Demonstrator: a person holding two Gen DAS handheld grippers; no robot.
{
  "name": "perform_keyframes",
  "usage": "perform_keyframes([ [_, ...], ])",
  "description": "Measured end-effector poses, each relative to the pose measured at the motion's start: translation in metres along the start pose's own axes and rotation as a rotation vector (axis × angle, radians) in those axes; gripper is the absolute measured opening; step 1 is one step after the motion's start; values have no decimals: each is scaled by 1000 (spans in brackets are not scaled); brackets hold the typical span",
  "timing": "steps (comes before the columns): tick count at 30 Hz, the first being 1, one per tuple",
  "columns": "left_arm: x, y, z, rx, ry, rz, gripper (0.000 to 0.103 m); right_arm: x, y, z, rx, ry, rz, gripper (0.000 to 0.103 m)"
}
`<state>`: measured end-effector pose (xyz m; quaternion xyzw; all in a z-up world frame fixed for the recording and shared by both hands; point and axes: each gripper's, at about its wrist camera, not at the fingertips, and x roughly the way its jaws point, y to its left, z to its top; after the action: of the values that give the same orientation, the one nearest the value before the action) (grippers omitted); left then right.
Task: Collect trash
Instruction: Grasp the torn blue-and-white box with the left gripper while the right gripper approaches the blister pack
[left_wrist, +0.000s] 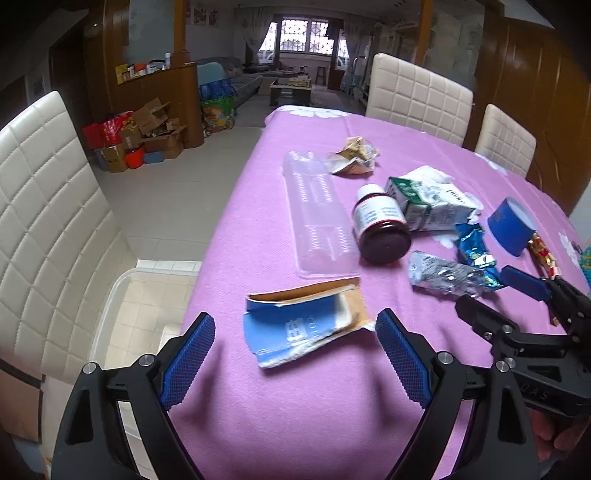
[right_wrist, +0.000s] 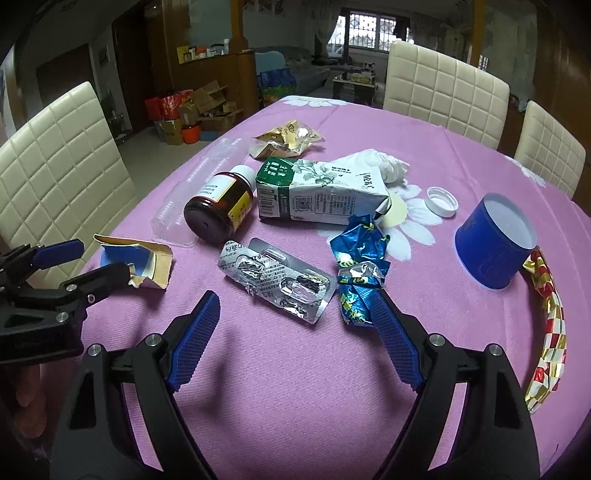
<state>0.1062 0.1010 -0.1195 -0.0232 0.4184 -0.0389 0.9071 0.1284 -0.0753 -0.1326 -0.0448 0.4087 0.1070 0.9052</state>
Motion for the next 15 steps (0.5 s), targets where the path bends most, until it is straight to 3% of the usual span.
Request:
perform_keyframes([
  [5, -3, -8, 4, 16, -28, 26, 87, -1, -2, 1, 7, -7, 5, 83],
  [15, 24, -18, 6, 31, 31, 59, 87, 8, -2, 0, -7, 6, 12, 83],
])
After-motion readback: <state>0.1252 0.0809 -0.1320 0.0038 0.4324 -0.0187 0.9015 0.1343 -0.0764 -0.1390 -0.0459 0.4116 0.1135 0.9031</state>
